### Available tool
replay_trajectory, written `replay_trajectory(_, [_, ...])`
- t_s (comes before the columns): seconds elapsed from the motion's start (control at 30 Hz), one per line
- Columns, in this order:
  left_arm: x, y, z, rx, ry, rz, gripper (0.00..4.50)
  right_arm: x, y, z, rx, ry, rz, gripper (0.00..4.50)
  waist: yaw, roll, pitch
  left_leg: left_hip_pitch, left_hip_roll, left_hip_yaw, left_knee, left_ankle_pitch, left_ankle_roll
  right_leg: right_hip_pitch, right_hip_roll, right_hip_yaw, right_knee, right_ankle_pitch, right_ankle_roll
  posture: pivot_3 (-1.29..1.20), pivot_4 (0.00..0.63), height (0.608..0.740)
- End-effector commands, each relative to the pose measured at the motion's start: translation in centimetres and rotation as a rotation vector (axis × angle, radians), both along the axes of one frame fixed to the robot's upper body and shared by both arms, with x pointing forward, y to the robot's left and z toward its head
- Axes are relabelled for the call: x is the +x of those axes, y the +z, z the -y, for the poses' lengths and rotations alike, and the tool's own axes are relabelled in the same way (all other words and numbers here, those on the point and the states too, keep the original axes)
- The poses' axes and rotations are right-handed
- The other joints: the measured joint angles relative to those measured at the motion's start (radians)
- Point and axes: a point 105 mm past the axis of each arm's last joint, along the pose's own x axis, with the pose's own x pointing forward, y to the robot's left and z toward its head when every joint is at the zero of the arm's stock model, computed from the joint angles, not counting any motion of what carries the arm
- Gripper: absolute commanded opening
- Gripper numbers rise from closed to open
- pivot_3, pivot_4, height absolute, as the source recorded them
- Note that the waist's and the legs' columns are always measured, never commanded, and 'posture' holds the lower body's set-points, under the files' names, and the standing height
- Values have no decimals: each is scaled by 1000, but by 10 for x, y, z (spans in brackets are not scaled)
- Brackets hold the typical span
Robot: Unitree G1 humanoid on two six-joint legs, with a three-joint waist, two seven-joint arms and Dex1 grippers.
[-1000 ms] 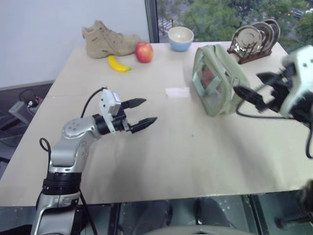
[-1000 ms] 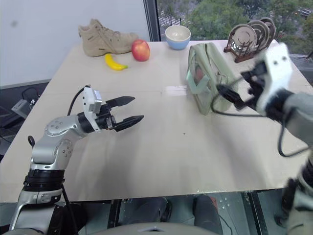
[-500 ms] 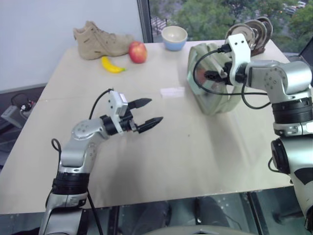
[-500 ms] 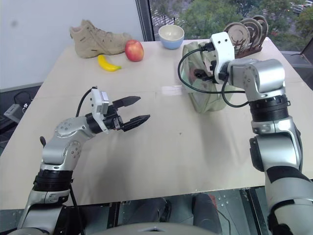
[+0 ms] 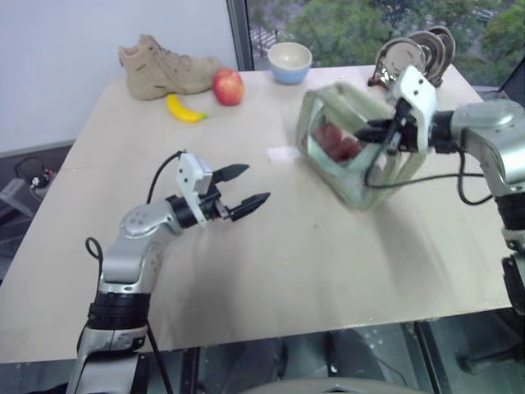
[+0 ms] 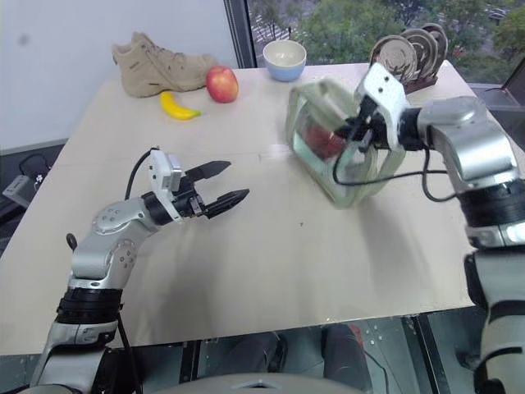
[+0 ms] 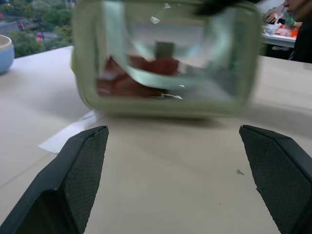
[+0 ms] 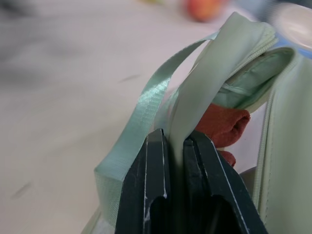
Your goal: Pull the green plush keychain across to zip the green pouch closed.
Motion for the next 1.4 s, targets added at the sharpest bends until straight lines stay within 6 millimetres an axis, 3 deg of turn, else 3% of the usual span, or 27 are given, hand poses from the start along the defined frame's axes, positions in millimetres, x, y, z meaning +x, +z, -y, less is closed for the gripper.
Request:
replay_trajectory(0.03, [4,10,-11,-11,38,41,4500,-28,8,2,-107,179,70,85,0,0,0,0,0,0,0,0,0,0,0,0,0,0,0,0,150,740])
replay_trajectory(0.2, [6,8,-19,-11,53,28,4500,-59,-6,16,-258,314,83,85,10,0,0,1,0,0,1,0,0,0,0,0,1,0,0,0,150,740])
replay_trajectory(0.37, [5,0,-27,0,54,-3,4500,-58,-10,26,-285,233,142,85,24,0,0,1,0,1,1,0,0,0,0,1,1,0,0,0,150,740])
replay_trajectory(0.4, [5,-1,-27,3,52,-4,4500,-58,-10,28,-276,209,128,894,27,0,0,1,0,1,1,0,0,1,0,1,1,0,0,0,150,740])
replay_trajectory(0.43, [5,-2,-26,4,47,-3,4500,-59,-10,30,-273,194,115,1154,27,0,0,1,0,1,1,0,0,1,0,1,1,0,0,0,150,740])
replay_trajectory(0.5, [5,-2,-25,4,39,-2,4500,-59,-8,30,-250,172,130,2170,32,0,0,1,0,1,1,0,0,1,0,0,1,0,0,0,150,740])
replay_trajectory(0.6, [7,-2,-22,5,25,2,4500,-58,0,28,-205,113,177,3386,35,0,0,1,0,1,1,0,0,1,0,1,1,0,0,0,150,740])
replay_trajectory(0.63, [8,-2,-22,5,24,3,4500,-59,1,27,-195,98,182,3442,36,0,0,1,0,1,1,0,0,1,0,1,1,0,0,0,150,740])
replay_trajectory(0.83, [12,-3,-16,6,13,7,4500,-33,16,20,-66,-319,212,3442,34,0,0,1,0,1,1,0,0,1,0,1,2,0,0,0,150,740])
replay_trajectory(0.93, [12,-3,-10,5,-7,8,4500,-35,8,-1,10,-336,79,3442,35,0,0,1,0,1,1,0,0,1,0,1,2,0,0,0,150,740])
replay_trajectory(1.13, [13,-3,-6,5,-22,10,4500,-36,7,-19,80,-353,-55,3442,34,0,0,0,0,0,2,0,0,1,0,0,1,0,0,0,150,740])
replay_trajectory(1.23, [13,-3,-5,4,-27,11,4500,-38,3,-22,52,-333,-43,2546,31,0,0,0,0,0,2,0,0,0,0,0,1,0,0,0,150,740])
replay_trajectory(1.4, [14,-2,-1,3,-43,10,4500,-60,-5,-34,12,-75,49,167,29,0,0,0,0,0,2,0,0,1,0,0,1,0,0,0,150,740])
